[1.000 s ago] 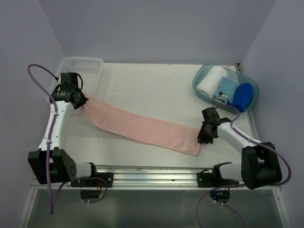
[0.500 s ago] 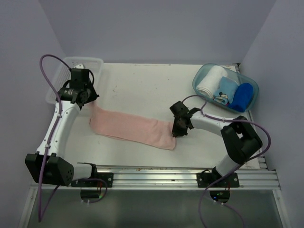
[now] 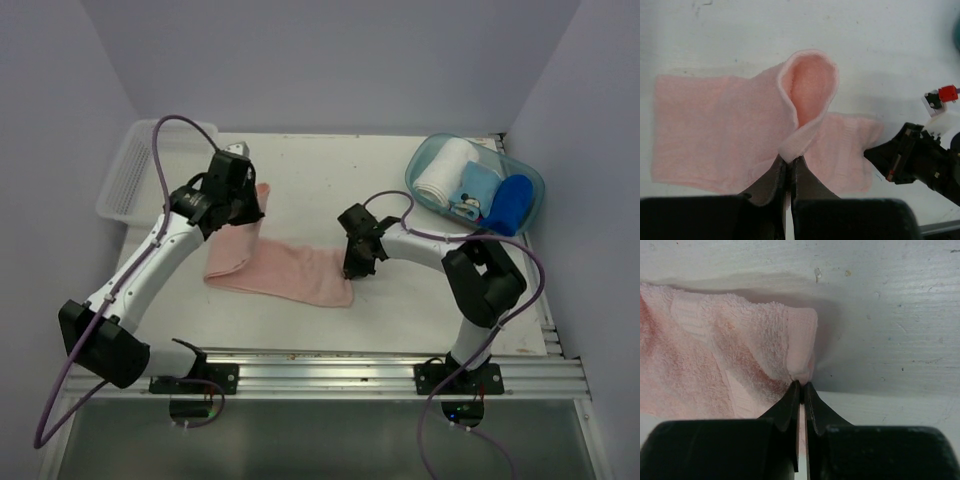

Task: Roll the towels
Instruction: Fold the towel

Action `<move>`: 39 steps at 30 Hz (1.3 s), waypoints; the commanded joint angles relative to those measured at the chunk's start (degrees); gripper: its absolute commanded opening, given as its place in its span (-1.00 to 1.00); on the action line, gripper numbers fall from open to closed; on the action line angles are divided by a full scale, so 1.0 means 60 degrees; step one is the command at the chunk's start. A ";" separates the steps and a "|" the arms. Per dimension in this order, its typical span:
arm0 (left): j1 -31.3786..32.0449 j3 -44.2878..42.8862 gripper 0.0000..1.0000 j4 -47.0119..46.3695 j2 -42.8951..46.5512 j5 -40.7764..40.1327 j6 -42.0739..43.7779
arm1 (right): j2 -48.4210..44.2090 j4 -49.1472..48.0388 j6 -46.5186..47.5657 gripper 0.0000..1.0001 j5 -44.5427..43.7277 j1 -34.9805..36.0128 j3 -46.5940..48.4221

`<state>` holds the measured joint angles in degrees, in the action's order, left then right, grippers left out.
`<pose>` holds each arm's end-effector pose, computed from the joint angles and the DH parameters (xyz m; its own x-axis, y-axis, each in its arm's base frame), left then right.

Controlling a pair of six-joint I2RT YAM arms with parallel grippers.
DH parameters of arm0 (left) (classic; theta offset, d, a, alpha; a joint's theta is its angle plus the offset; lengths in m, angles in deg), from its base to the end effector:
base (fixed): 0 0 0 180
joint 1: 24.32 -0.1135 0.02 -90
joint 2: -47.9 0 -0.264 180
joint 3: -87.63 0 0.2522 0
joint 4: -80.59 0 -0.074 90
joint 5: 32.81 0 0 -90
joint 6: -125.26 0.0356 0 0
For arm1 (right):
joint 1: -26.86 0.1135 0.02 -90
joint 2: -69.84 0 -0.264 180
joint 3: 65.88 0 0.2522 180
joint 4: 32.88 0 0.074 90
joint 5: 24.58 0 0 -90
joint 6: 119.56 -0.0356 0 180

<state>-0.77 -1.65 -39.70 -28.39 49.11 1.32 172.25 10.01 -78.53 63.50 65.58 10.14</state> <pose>0.2569 -0.1065 0.3471 -0.7252 -0.2869 -0.6259 -0.1177 0.9473 -0.2979 0.2671 0.2126 0.1567 -0.9437 0.2098 -0.2559 0.1462 0.9581 0.2463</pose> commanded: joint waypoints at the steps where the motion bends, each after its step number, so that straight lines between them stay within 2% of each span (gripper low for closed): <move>1: 0.0716 0.0063 -1.00 -0.0832 -0.0481 0.0525 -0.0744 | 0.0465 -0.0270 -0.0203 -1.00 -0.0076 0.0051 0.0258; 7: 0.2224 0.0049 -1.00 -0.1506 -0.1390 0.0848 -0.1287 | 0.0334 -0.0050 -0.0188 -1.00 -0.0223 0.0036 0.0317; 11: 0.2535 -0.0082 -1.00 -0.1376 -0.1757 0.0717 -0.1273 | -0.0089 0.0126 -0.0349 -0.99 -0.0545 -0.0022 0.0127; 16: 0.2535 -0.0230 -1.00 -0.1111 -0.1684 0.0174 -0.1098 | -0.0954 0.0169 -0.0145 -0.57 -0.0824 -0.0300 -0.0474; 20: 0.2535 -0.0230 -1.00 -0.1229 -0.1684 0.0539 -0.0951 | -0.1058 0.0229 0.0047 -0.50 -0.0809 -0.0316 -0.0562; 27: 0.2549 -0.0273 -1.00 -0.1302 -0.1494 0.0658 -0.0936 | -0.0985 -0.0034 0.0031 -0.66 -0.0868 -0.0330 -0.0650; 28: 0.2549 -0.0332 -1.00 -0.1316 -0.1450 0.0643 -0.0936 | -0.0912 -0.0064 0.0032 -0.80 -0.0926 -0.0330 -0.0636; 31: 0.2549 -0.0609 -1.00 -0.1243 -0.1348 0.0599 -0.0936 | -0.0779 -0.0035 -0.0187 -1.00 -0.0970 -0.0389 -0.0694; 39: 0.2549 -0.1051 -1.00 -0.1110 -0.1362 0.0642 -0.0804 | -0.1746 0.0009 -0.0979 -1.00 -0.1630 -0.0550 -0.1602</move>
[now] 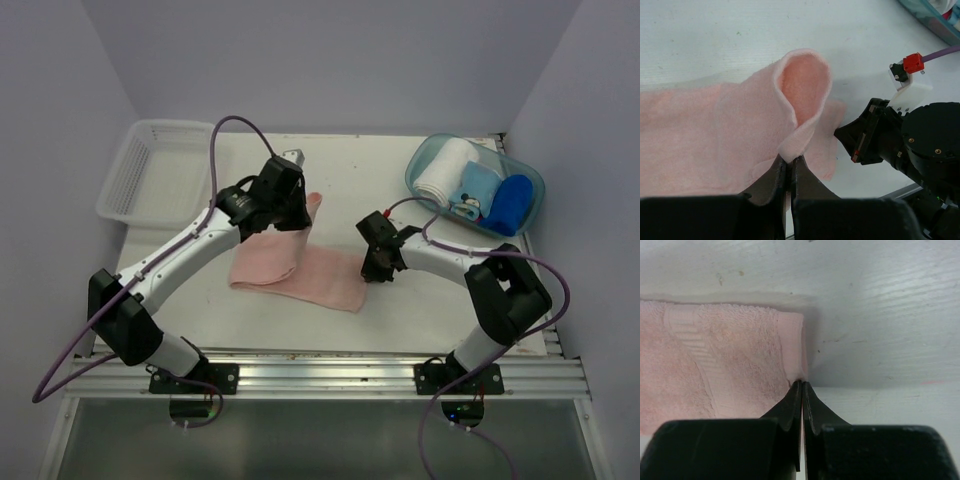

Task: Roll the towels
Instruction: Fold the towel

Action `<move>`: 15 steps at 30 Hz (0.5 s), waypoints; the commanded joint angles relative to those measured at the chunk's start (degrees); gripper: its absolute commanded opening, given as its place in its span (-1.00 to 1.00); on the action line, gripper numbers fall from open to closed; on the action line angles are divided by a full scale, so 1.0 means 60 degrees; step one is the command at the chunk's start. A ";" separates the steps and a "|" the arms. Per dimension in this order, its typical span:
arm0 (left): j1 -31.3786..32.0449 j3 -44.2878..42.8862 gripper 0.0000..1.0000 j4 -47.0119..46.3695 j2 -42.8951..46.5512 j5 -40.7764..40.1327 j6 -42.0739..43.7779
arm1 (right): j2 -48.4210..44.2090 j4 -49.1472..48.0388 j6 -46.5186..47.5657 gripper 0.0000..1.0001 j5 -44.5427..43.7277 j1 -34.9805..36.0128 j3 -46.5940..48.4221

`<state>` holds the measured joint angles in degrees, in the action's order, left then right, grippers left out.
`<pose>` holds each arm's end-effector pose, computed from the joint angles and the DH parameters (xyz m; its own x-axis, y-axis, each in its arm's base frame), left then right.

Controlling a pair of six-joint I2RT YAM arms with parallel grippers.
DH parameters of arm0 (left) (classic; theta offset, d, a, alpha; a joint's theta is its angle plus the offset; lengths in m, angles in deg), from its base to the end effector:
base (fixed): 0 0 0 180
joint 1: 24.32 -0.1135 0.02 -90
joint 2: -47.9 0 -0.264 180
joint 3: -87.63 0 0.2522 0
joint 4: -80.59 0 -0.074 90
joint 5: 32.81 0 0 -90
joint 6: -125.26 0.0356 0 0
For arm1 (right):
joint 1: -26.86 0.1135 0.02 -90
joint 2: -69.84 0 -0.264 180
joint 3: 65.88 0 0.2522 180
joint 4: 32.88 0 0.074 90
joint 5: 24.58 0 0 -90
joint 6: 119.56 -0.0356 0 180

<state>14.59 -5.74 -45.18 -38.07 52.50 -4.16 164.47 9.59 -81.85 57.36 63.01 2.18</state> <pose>0.2558 -0.2028 0.3295 -0.8083 -0.1609 -0.5664 0.0896 0.9171 -0.3884 0.2500 0.1765 0.1618 -0.8913 0.3190 -0.3224 0.2641 0.9429 0.2029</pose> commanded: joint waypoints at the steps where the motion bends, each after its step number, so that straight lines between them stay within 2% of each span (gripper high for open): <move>1: 0.0003 -0.0296 -1.00 -0.0269 0.0237 0.0223 0.0095 | -0.0406 0.0064 -0.0440 -1.00 -0.0562 -0.0106 -0.0291; 9: 0.0501 0.0186 -1.00 -0.0913 -0.0085 0.0781 -0.0314 | -0.0201 -0.0024 -0.0659 -1.00 -0.0401 -0.0105 -0.0291; 15: 0.0735 0.0817 -1.00 -0.1719 -0.0407 0.1689 -0.0710 | -0.0068 -0.0112 -0.0733 -1.00 -0.0284 -0.0106 -0.0203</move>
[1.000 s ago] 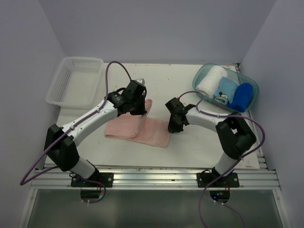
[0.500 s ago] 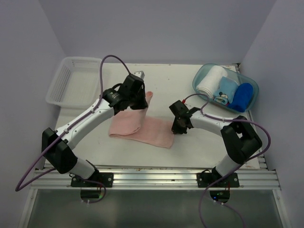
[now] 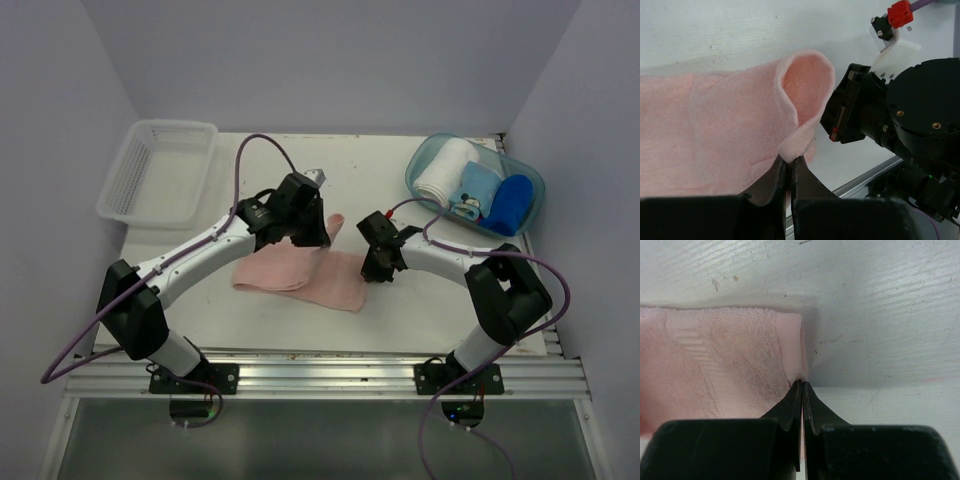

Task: Roll the towels
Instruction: Fold the towel

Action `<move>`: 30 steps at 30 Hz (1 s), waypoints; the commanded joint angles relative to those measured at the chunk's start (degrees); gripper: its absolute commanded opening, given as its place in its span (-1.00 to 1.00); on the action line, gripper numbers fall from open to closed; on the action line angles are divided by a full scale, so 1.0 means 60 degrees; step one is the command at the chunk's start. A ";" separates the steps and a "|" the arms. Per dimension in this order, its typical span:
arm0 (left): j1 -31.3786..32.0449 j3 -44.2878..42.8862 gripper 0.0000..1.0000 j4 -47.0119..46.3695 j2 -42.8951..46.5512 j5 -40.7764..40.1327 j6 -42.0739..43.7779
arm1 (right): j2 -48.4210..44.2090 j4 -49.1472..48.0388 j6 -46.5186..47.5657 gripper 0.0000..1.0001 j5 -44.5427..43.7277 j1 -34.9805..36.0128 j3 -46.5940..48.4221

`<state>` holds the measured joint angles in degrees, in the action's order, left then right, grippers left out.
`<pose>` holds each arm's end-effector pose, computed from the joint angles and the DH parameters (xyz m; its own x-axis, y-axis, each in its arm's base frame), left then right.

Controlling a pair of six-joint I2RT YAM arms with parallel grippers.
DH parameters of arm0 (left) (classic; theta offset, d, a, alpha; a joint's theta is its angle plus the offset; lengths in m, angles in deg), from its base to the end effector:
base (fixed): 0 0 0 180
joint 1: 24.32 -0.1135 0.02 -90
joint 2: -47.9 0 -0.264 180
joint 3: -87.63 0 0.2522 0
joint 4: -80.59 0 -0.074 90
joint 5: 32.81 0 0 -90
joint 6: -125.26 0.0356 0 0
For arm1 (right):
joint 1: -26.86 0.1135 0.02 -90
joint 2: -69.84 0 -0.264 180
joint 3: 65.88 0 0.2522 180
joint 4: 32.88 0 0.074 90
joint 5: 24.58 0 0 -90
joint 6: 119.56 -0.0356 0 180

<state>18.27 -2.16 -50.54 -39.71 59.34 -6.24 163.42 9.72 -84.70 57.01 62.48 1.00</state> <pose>0.2466 -0.2285 0.3071 -0.8619 -0.1071 -0.4957 0.1657 0.8643 -0.4750 0.2472 0.1707 0.1615 -0.8729 0.3732 -0.3143 0.3187 0.9239 0.2118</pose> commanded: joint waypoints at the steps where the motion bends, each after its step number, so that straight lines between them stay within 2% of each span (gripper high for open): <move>1: 0.0167 0.0264 -1.00 -0.0886 -0.0149 0.0651 -0.0379 | 0.0135 -0.0148 -0.0259 -1.00 -0.0153 -0.0018 -0.0006; 30: 0.0490 0.0792 -1.00 -0.1970 -0.1203 0.1589 -0.1316 | 0.0341 -0.0236 -0.0450 -1.00 0.0126 -0.0033 0.0199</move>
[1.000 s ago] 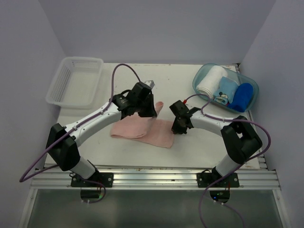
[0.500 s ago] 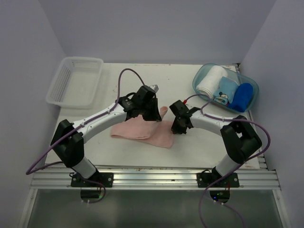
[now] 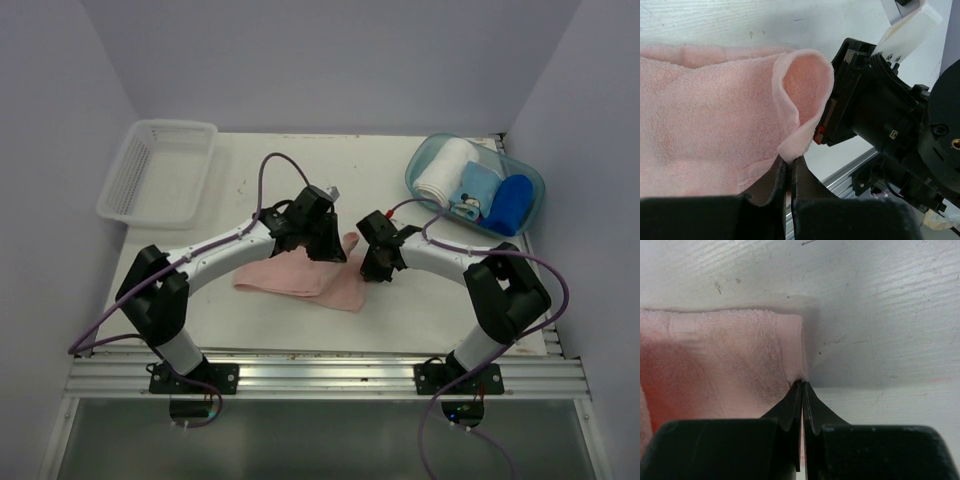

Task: Roll the towels
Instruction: Fold the towel

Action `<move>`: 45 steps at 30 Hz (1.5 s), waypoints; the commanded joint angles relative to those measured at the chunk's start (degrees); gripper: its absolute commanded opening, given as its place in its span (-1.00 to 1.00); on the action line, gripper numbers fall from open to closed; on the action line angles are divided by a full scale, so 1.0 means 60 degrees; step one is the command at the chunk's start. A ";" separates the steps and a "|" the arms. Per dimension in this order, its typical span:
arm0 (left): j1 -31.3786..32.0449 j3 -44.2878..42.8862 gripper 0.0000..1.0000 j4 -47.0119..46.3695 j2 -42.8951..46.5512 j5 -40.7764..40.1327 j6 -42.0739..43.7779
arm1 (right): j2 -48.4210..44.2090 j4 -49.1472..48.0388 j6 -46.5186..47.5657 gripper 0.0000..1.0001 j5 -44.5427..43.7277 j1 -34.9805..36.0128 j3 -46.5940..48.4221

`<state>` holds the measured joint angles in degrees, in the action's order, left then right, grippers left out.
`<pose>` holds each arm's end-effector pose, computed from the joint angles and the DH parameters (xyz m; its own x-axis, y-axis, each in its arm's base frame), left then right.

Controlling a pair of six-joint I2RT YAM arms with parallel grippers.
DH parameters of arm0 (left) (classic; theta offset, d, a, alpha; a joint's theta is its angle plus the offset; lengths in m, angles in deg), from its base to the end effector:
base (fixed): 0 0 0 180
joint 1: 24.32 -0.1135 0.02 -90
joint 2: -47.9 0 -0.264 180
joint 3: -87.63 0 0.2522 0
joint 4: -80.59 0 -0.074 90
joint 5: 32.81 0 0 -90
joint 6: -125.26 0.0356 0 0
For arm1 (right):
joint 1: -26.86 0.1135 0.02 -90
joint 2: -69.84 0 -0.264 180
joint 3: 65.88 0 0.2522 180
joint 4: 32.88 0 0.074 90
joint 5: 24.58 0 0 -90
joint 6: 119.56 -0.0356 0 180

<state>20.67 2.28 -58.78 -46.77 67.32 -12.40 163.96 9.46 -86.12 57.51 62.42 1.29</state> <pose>0.2506 -0.2593 0.2523 -0.9382 -0.0910 -0.3339 0.1225 0.8150 -0.5663 0.2489 0.1719 0.1603 -0.8670 0.3962 -0.3023 0.3394 0.9136 0.2242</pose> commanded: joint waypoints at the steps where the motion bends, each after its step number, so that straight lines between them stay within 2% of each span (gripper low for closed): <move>1: 0.0089 0.0052 -1.00 -0.0626 -0.0099 0.0274 -0.0289 | 0.0250 -0.0207 -0.0227 -1.00 0.0042 -0.0022 0.0137; 6: 0.0162 0.0067 -1.00 -0.0729 -0.0246 -0.0047 -0.0333 | 0.0264 -0.0237 -0.0228 -1.00 0.0057 -0.0036 0.0122; 25: 0.0426 -0.0006 -1.00 -0.0758 -0.0685 0.0464 -0.0406 | 0.0250 -0.0266 -0.0242 -1.00 0.0086 -0.0109 0.0122; 27: 0.0441 -0.0079 -0.62 -0.0598 -0.0759 0.0494 -0.0348 | 0.0206 -0.0251 -0.0228 -1.00 0.0101 -0.0110 0.0108; 28: 0.0441 -0.0109 -0.34 -0.0496 -0.0774 0.0523 -0.0275 | 0.0191 -0.0251 -0.0213 -1.00 0.0087 -0.0124 0.0093; 29: 0.0441 -0.0138 -0.22 -0.0451 -0.0759 0.0523 -0.0231 | 0.0162 -0.0251 -0.0213 -1.00 0.0086 -0.0124 0.0064; 31: 0.0426 -0.0167 -0.18 -0.0363 -0.0628 0.0509 -0.0172 | 0.0001 -0.0266 -0.0184 -0.97 0.0072 -0.0168 0.0005; 34: 0.0426 -0.0270 -0.17 -0.0159 -0.0379 0.0407 -0.0012 | -0.0291 -0.0208 -0.0052 -0.81 -0.0074 -0.0241 -0.0141; 39: 0.0207 -0.0300 -0.24 0.0355 0.0161 0.0348 0.0267 | -0.1125 0.0333 0.0299 -0.70 -0.0264 -0.0797 -0.0331; 45: -0.1315 0.1032 -0.31 0.0282 0.1304 0.0509 0.0443 | -0.2840 0.1198 0.0812 -0.67 -0.1290 -0.1092 -0.0347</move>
<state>16.96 5.76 -57.77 -43.21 70.10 -11.53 151.68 13.55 -83.38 54.41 55.44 -1.91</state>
